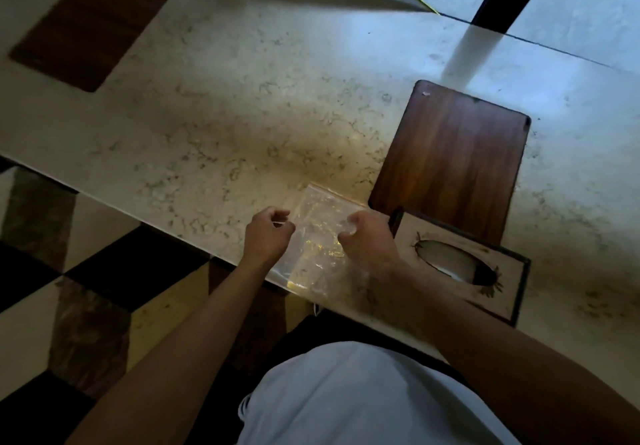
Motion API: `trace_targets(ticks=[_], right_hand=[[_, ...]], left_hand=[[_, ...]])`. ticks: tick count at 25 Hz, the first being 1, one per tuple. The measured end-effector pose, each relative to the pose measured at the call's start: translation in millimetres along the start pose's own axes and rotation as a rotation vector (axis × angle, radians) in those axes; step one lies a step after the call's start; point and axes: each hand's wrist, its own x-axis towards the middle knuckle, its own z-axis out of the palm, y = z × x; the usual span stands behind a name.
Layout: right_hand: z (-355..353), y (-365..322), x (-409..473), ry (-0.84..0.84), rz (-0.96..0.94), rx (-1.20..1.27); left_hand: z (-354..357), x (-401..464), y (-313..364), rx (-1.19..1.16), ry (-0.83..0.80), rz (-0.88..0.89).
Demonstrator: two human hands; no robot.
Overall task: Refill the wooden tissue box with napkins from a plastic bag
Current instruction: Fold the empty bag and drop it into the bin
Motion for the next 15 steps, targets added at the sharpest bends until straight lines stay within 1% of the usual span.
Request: trace_targets(ticks=[4,7,11,15], right_hand=[[12.9,2.3,-6.2,-0.058,0.153,0.06],[19.8,1.9,-7.6,-0.067,0.231,0.139],[18.2,-0.9,-1.9,-0.015,0.344,0.26],[21.6,-0.3,6.7,0.012,0.465,0.42]], left_hand=[[3.9,3.2,-11.8,0.147,-0.012,0.002],[4.9,6.2,-10.4,0.166,-0.02,0.008],[4.0,12.0,-7.7,0.106,-0.107,-0.055],[2.2,20.9,-6.6,-0.048,-0.133,-0.195]])
